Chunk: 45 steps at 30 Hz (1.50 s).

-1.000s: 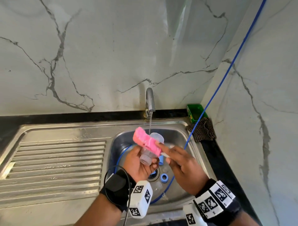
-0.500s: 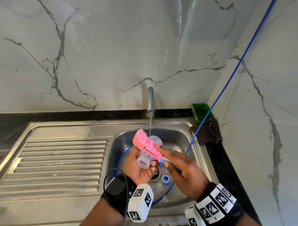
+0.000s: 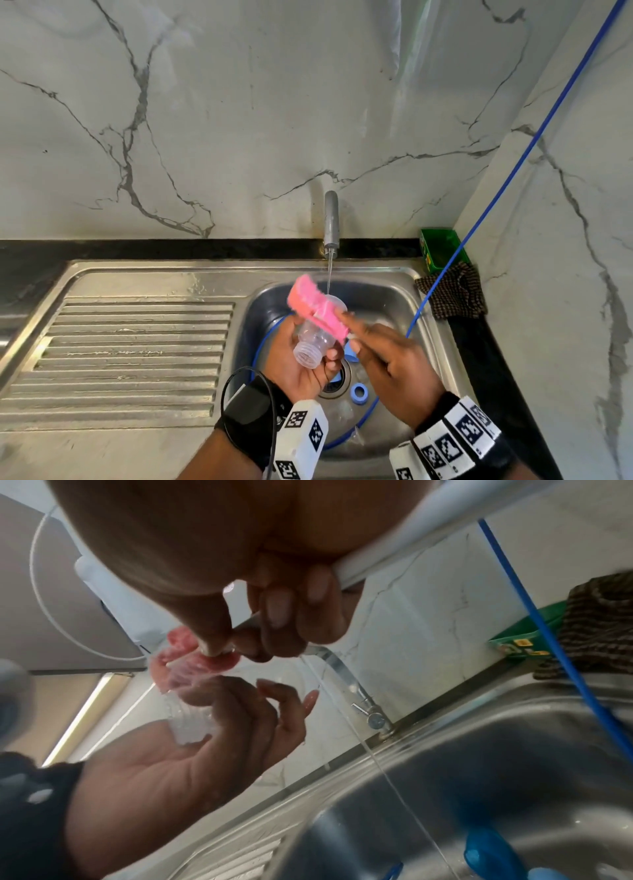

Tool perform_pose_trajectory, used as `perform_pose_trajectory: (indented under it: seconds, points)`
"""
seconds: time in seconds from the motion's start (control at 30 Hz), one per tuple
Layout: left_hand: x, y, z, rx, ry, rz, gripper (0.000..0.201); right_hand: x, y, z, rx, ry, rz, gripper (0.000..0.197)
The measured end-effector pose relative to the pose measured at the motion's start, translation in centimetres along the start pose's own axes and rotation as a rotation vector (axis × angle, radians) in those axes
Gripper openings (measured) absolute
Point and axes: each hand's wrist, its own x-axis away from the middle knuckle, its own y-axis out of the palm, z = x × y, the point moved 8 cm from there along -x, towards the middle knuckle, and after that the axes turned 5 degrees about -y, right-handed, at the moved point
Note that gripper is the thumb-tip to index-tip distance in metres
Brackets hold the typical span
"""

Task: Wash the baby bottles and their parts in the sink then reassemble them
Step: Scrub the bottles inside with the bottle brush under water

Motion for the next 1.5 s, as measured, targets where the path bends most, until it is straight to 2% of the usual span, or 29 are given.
perform_pose_trajectory:
  seconds: [0.07, 0.1, 0.2, 0.27, 0.33, 0.37, 0.47, 0.5, 0.6, 0.63, 0.73, 0.77, 0.8, 0.9, 0.93, 1.0, 1.03, 1.07, 1.1, 1.13, 1.17, 1.2, 1.23, 1.3, 1.33, 1.43, 1.47, 1.5]
  points:
    - [-0.2, 0.1, 0.1, 0.035, 0.003, -0.021, 0.056, 0.0, 0.6, -1.1, -0.030, -0.081, -0.056, 0.050]
    - [-0.3, 0.2, 0.3, 0.025, 0.007, -0.027, 0.055, -0.2, 0.3, -0.3, -0.004, -0.070, -0.024, 0.050]
    - [-0.5, 0.6, 0.5, 0.014, -0.007, -0.046, 0.054, -0.7, -0.8, 2.6, 0.046, 0.092, 0.081, 0.050]
    - [-1.0, 0.0, 0.5, 0.064, -0.006, -0.026, 0.058, -0.6, 0.2, 0.8, 0.023, 0.004, 0.000, 0.055]
    - [-1.3, -0.1, 0.3, 0.120, -0.018, -0.062, 0.061, -0.3, 1.0, -0.7, 0.018, -0.092, -0.084, 0.056]
    - [-1.4, 0.0, 0.3, 0.118, -0.020, -0.076, 0.058, -0.5, 0.7, 0.2, 0.038, -0.082, -0.059, 0.055]
    - [-1.6, 0.3, 0.5, 0.011, -0.014, -0.043, 0.047, -0.9, -0.8, 3.8, 0.088, 0.095, 0.081, 0.053]
    - [-1.5, 0.8, 0.5, 0.003, -0.005, -0.044, 0.046, -0.9, -0.6, 3.5, 0.097, 0.087, 0.062, 0.054]
    - [-1.9, -0.2, 0.9, 0.060, 0.043, 0.045, 0.046, -0.5, 1.3, 0.1, -0.008, -0.069, -0.123, 0.062]
    - [-2.0, -0.2, 0.9, 0.054, 0.045, 0.034, 0.048, -0.5, 1.2, 0.2, 0.004, -0.094, -0.120, 0.063]
    - [-2.1, 0.3, 0.9, -0.033, 0.003, -0.007, 0.056, -1.3, -0.9, 3.8, 0.064, 0.072, 0.076, 0.059]
    - [-2.1, 0.2, 1.0, -0.044, 0.005, 0.006, 0.054, -1.4, -1.0, 4.1, 0.089, 0.102, 0.092, 0.058]
    - [-2.0, 0.2, 1.2, -0.043, 0.023, 0.020, 0.053, -1.4, -0.6, 3.4, 0.089, 0.085, 0.052, 0.057]
    - [-2.2, -1.0, 1.3, 0.016, 0.085, 0.130, 0.049, -0.6, 1.9, -0.1, 0.063, -0.080, -0.184, 0.057]
    - [-1.9, -0.8, 1.3, 0.025, 0.080, 0.123, 0.046, -0.8, 1.6, 0.4, 0.098, -0.085, -0.171, 0.054]
    - [-1.7, -0.1, 1.2, 0.013, 0.047, 0.086, 0.045, -1.4, -0.2, 3.4, 0.114, 0.056, 0.020, 0.050]
    - [-1.5, -0.7, 1.9, -0.015, 0.060, 0.115, 0.045, -1.4, -0.7, 4.4, 0.107, 0.118, 0.087, 0.051]
    - [-1.5, 0.3, 1.2, -0.039, 0.074, 0.103, 0.045, -1.3, -0.6, 4.1, 0.091, 0.115, 0.092, 0.053]
    - [-1.2, 1.1, 0.8, -0.042, 0.102, 0.075, 0.044, -1.1, 0.2, 2.8, 0.060, 0.053, 0.036, 0.054]
    - [-0.5, 1.3, 1.5, -0.069, 0.189, 0.084, 0.041, -0.7, 1.2, 1.0, 0.027, -0.018, -0.059, 0.056]
    - [-0.2, 1.7, 1.8, -0.001, 0.274, 0.030, 0.036, -0.3, 2.1, -0.2, 0.020, -0.075, -0.140, 0.058]
    - [-0.3, 1.6, 1.3, 0.155, 0.210, 0.037, 0.035, -0.2, 2.2, -0.2, 0.048, -0.095, -0.168, 0.059]
    - [-0.5, 0.6, 1.2, 0.075, 0.180, 0.145, 0.039, -0.5, 1.7, 1.1, 0.075, -0.062, -0.117, 0.057]
    - [-1.2, 0.0, 0.1, -0.010, 0.008, 0.105, 0.050, -1.0, 0.1, 4.2, 0.077, 0.087, 0.049, 0.055]
    - [-0.9, 0.0, 1.0, -0.004, 0.019, 0.071, 0.052, -0.9, -0.1, 4.5, 0.087, 0.100, 0.069, 0.057]
    - [-0.9, -1.4, 2.1, 0.071, 0.088, 0.156, 0.040, -0.4, 1.6, 1.1, 0.019, -0.066, -0.080, 0.065]
    - [-1.0, -1.8, 1.9, 0.071, 0.084, 0.204, 0.038, -0.3, 1.7, 0.8, 0.042, -0.094, -0.106, 0.064]
    - [-1.1, -1.8, 1.7, 0.058, 0.067, 0.189, 0.040, -0.5, 1.3, 1.5, 0.083, -0.085, -0.084, 0.062]
